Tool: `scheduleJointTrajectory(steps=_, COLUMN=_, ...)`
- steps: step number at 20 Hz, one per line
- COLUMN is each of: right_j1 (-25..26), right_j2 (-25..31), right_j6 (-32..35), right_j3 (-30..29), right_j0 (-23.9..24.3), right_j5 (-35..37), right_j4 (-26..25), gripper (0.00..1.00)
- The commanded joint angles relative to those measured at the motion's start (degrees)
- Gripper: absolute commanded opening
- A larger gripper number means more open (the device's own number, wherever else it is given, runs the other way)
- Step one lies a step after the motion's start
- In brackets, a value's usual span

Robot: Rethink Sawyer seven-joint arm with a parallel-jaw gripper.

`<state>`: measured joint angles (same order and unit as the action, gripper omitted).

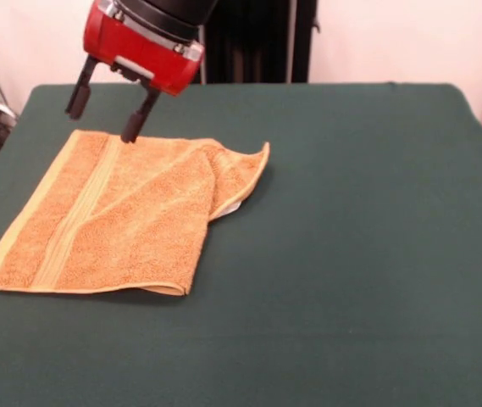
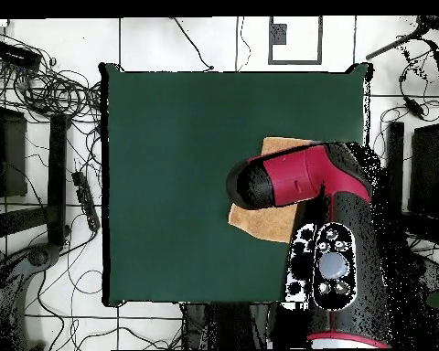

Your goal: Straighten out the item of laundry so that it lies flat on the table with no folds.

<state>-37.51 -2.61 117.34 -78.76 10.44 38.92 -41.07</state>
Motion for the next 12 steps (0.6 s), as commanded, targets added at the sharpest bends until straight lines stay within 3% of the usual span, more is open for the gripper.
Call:
scheduleJointTrajectory(steps=1, right_j1=4.6, right_j2=-0.8, right_j6=17.6, right_j3=-8.9, right_j0=-1.2, right_j5=0.6, right_j4=7.6, gripper=1.0)
scheduleJointTrajectory(steps=7, right_j1=4.7, right_j2=-2.0, right_j6=21.2, right_j3=-11.1, right_j0=-2.4, right_j5=-0.7, right_j4=15.7, gripper=1.0)
scheduleJointTrajectory(steps=12, right_j1=6.6, right_j2=-2.4, right_j6=20.3, right_j3=-12.4, right_j0=-4.1, right_j5=-3.9, right_j4=19.0, gripper=1.0)
